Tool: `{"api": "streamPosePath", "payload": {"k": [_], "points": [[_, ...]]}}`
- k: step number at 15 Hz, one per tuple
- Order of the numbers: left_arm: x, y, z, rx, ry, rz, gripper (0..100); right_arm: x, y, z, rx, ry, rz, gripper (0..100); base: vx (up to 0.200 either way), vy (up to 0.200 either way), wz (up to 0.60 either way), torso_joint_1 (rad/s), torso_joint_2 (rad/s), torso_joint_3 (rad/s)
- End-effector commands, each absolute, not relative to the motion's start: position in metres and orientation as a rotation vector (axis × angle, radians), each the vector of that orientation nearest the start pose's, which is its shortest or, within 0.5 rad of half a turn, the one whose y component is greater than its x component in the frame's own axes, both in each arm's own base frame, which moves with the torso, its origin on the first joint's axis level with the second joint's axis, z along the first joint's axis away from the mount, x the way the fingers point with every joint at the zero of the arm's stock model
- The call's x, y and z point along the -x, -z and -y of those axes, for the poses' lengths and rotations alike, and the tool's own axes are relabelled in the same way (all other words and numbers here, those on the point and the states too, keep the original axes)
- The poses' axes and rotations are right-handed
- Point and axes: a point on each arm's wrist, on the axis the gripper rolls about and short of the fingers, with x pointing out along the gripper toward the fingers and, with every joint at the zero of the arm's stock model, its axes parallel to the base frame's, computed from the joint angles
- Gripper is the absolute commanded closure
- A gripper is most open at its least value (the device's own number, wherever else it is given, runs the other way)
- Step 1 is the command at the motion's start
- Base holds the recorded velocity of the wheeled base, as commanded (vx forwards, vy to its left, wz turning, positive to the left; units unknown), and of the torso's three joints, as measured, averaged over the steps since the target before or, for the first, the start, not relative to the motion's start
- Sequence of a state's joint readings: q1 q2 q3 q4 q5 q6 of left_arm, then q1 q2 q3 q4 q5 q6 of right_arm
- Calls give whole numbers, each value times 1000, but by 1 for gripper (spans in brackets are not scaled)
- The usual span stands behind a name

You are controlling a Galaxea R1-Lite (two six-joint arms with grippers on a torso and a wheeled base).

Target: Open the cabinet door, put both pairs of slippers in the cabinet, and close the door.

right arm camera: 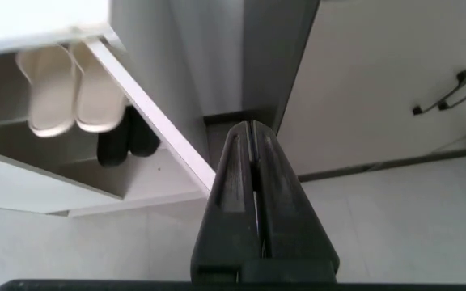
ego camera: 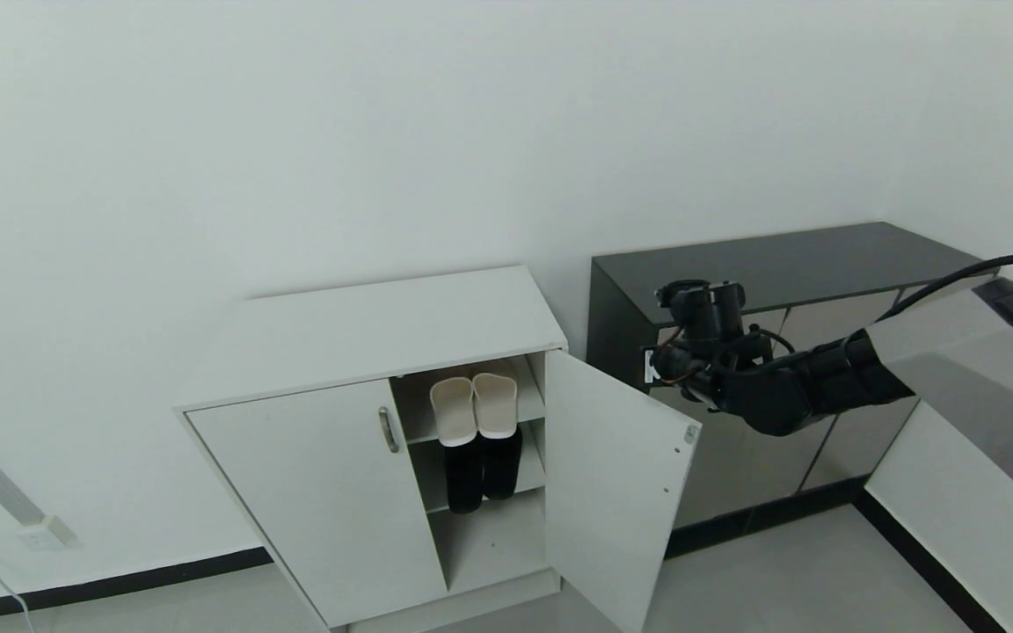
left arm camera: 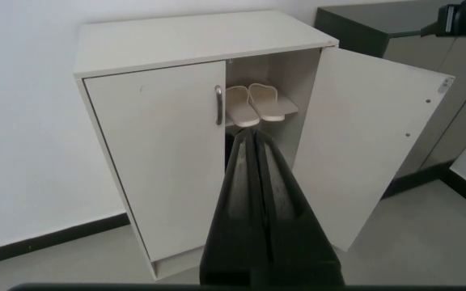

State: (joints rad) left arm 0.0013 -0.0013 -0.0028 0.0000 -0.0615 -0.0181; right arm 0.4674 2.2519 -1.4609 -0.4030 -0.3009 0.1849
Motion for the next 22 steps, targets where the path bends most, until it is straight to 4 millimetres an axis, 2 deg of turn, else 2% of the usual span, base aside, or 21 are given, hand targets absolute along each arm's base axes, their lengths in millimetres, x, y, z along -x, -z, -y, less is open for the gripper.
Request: {"api": "streamPosePath", "payload": {"k": [1,9,15,17,22], "points": [[23,-76,1,18,60,3,100,-418,-104,-202,-28,-121,-412,100,0,0,0,0,0,0],[23,-76,1,18,60,3,100,-425,-78,-202,-15,-110,-446,100,0,0,0,0,0,0],[23,-76,1,18,60,3,100,-420,-80,-209,-29,-121,-451,100,0,0,0,0,0,0],[23,-76,1,18,60,3,100,-410,-82,-218,-20,-145,-455,100,0,0,0,0,0,0],[23,-76,1,18,60,3,100,-362,-87,-259,18,-268,-481,100,0,0,0,0,0,0]]}}
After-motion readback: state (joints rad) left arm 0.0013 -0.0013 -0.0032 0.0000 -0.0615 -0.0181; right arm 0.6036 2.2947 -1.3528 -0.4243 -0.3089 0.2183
